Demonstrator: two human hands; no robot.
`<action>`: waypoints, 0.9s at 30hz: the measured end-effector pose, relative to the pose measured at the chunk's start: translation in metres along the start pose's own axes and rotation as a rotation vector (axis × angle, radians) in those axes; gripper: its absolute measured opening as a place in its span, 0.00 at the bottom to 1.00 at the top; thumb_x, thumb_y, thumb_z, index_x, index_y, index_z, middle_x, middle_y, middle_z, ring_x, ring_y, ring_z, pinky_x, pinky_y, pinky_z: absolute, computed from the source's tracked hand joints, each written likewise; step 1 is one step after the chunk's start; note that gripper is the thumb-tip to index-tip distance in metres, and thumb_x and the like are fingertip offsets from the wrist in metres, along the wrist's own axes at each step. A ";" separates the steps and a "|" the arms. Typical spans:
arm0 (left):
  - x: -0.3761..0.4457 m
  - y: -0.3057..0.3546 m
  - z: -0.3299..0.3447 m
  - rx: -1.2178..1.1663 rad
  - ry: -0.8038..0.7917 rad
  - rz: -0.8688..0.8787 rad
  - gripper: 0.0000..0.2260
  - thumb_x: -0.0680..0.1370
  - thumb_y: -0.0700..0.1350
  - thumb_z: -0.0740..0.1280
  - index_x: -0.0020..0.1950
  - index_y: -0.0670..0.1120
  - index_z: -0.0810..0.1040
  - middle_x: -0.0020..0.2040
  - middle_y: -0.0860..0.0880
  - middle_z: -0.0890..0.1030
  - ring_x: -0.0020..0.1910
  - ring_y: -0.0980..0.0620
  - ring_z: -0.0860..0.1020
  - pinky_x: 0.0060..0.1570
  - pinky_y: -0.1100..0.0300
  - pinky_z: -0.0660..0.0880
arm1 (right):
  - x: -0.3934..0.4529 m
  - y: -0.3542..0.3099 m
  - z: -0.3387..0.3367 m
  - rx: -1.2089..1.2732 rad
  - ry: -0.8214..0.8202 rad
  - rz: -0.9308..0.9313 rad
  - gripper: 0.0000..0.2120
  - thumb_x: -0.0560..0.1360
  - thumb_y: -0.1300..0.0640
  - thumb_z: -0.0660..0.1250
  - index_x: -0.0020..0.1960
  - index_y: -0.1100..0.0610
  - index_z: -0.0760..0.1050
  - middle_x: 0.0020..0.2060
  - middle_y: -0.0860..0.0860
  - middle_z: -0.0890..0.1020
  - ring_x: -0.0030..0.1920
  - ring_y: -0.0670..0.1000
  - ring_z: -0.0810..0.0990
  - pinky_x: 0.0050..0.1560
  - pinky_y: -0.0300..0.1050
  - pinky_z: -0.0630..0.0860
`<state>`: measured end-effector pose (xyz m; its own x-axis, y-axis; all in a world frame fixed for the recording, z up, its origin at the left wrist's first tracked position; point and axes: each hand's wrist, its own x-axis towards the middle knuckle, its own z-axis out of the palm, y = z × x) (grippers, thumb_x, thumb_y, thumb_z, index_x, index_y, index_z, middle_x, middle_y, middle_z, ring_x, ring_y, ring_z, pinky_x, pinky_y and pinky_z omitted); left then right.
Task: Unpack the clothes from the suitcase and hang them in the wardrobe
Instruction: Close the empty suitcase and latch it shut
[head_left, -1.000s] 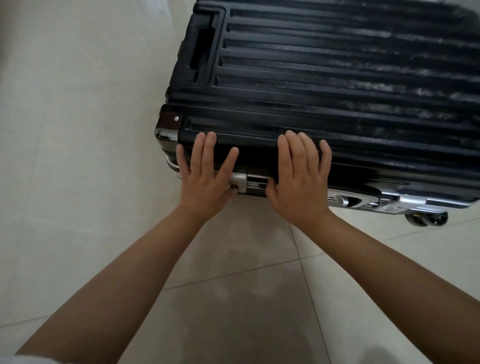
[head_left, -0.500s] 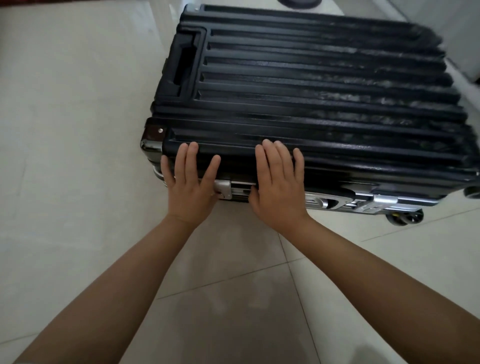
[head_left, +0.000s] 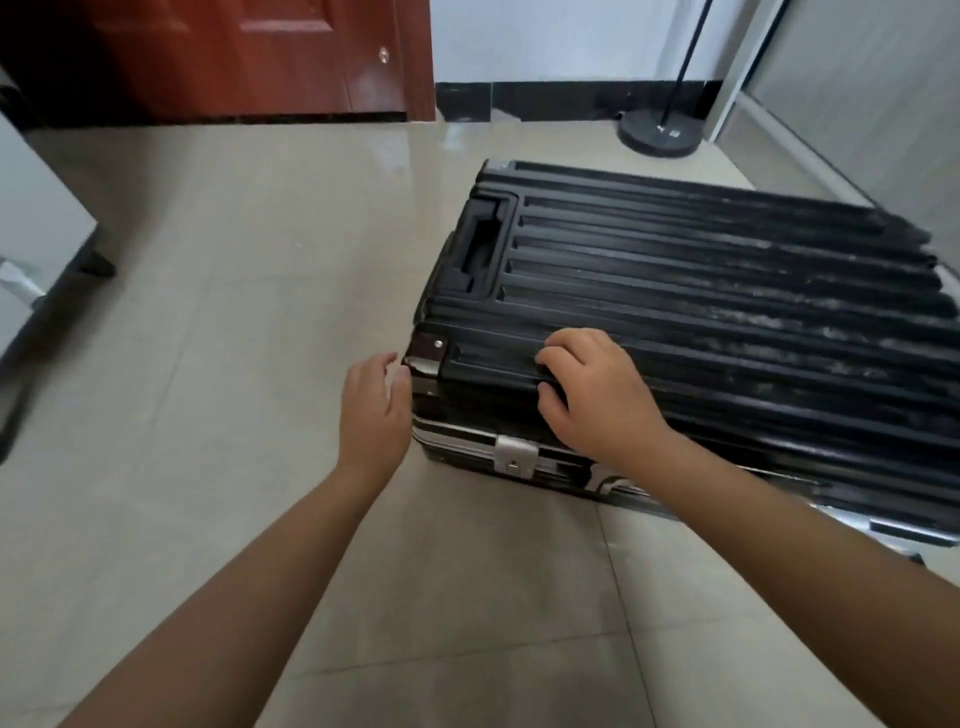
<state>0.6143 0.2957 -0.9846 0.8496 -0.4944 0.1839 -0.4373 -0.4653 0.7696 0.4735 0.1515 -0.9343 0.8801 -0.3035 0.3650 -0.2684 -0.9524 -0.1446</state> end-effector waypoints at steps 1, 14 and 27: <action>0.007 -0.004 -0.005 -0.030 -0.051 -0.037 0.23 0.76 0.49 0.51 0.58 0.35 0.74 0.55 0.37 0.77 0.58 0.41 0.73 0.55 0.58 0.65 | 0.019 -0.005 0.003 -0.013 -0.031 -0.039 0.13 0.69 0.58 0.59 0.44 0.64 0.80 0.41 0.58 0.82 0.42 0.60 0.81 0.44 0.51 0.78; 0.022 -0.067 -0.042 -0.194 -0.279 -0.344 0.13 0.79 0.39 0.58 0.61 0.39 0.74 0.59 0.42 0.78 0.58 0.46 0.76 0.58 0.59 0.69 | 0.149 -0.054 0.053 -0.167 -0.337 0.477 0.28 0.76 0.39 0.56 0.63 0.62 0.66 0.59 0.58 0.75 0.64 0.58 0.69 0.69 0.57 0.55; -0.014 -0.018 0.000 -0.957 -0.528 -0.726 0.14 0.82 0.46 0.51 0.48 0.44 0.74 0.41 0.48 0.77 0.38 0.54 0.75 0.40 0.62 0.71 | 0.023 -0.090 0.002 -0.218 -0.516 0.352 0.16 0.79 0.57 0.51 0.66 0.57 0.62 0.42 0.50 0.77 0.53 0.52 0.76 0.72 0.54 0.49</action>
<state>0.6105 0.3110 -1.0014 0.4887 -0.6811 -0.5452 0.6347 -0.1512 0.7578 0.5185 0.2307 -0.9148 0.7857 -0.5961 -0.1654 -0.5994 -0.7997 0.0346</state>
